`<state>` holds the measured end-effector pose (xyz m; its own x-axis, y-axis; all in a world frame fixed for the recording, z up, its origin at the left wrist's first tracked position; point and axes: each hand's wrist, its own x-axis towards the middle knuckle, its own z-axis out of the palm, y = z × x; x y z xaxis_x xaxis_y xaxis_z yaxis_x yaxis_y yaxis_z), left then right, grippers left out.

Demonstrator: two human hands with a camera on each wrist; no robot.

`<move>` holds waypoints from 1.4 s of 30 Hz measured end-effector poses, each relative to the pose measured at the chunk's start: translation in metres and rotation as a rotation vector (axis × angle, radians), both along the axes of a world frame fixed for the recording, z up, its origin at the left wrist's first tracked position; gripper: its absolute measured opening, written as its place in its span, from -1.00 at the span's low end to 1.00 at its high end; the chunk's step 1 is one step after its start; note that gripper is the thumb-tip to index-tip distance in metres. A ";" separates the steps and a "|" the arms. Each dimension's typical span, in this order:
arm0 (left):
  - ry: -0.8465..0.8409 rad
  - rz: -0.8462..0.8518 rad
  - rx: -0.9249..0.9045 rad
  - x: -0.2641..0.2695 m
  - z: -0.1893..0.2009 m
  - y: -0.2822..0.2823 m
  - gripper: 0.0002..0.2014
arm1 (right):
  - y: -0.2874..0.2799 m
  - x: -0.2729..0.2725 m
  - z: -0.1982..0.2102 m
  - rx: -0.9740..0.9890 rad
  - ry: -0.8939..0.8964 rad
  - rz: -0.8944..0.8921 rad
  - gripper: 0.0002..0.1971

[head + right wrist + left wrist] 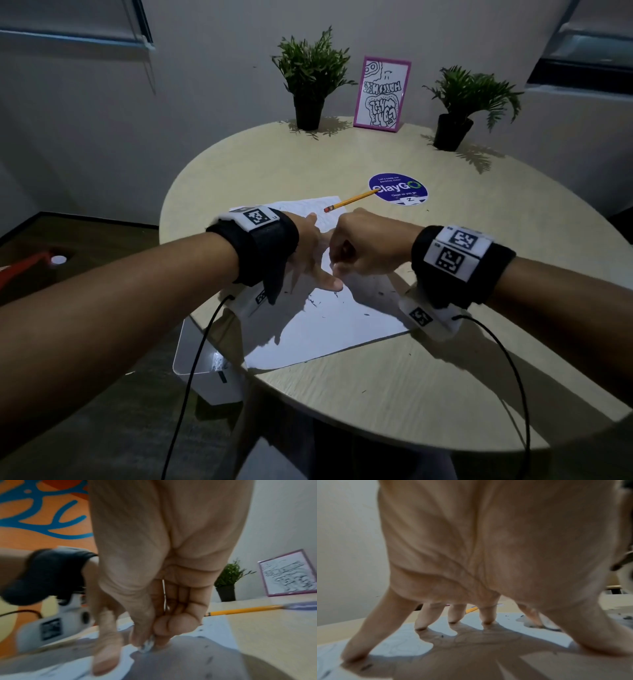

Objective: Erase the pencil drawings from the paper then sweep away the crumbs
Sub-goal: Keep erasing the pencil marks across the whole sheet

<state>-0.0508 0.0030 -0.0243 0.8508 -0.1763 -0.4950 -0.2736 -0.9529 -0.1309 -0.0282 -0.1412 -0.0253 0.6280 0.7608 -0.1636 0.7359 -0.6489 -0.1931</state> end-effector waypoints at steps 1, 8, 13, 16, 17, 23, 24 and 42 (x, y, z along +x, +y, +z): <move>-0.003 0.005 0.009 0.001 -0.002 0.001 -0.03 | -0.001 0.005 0.002 0.017 -0.009 -0.013 -0.88; 0.001 -0.017 0.018 0.001 -0.002 0.000 -0.07 | 0.003 0.004 -0.003 0.006 -0.041 -0.038 -0.92; 0.007 0.014 0.039 0.004 -0.005 0.000 0.05 | 0.001 0.017 0.001 0.020 -0.083 -0.099 -0.86; 0.010 0.022 0.046 0.003 -0.002 -0.001 0.07 | 0.003 0.020 -0.002 0.026 -0.143 -0.122 -0.87; 0.012 0.017 0.031 0.001 -0.001 -0.001 0.03 | 0.004 0.015 -0.003 0.017 -0.119 -0.088 -0.89; 0.008 0.011 0.027 0.003 -0.003 -0.002 0.03 | 0.003 0.018 0.001 0.016 -0.065 -0.082 -0.87; 0.008 0.014 0.040 0.003 -0.003 -0.002 0.06 | 0.002 0.023 0.000 0.030 -0.101 -0.126 -0.85; 0.034 -0.063 0.031 0.000 0.002 -0.005 -0.22 | 0.013 -0.004 0.004 -0.104 -0.052 0.007 -0.93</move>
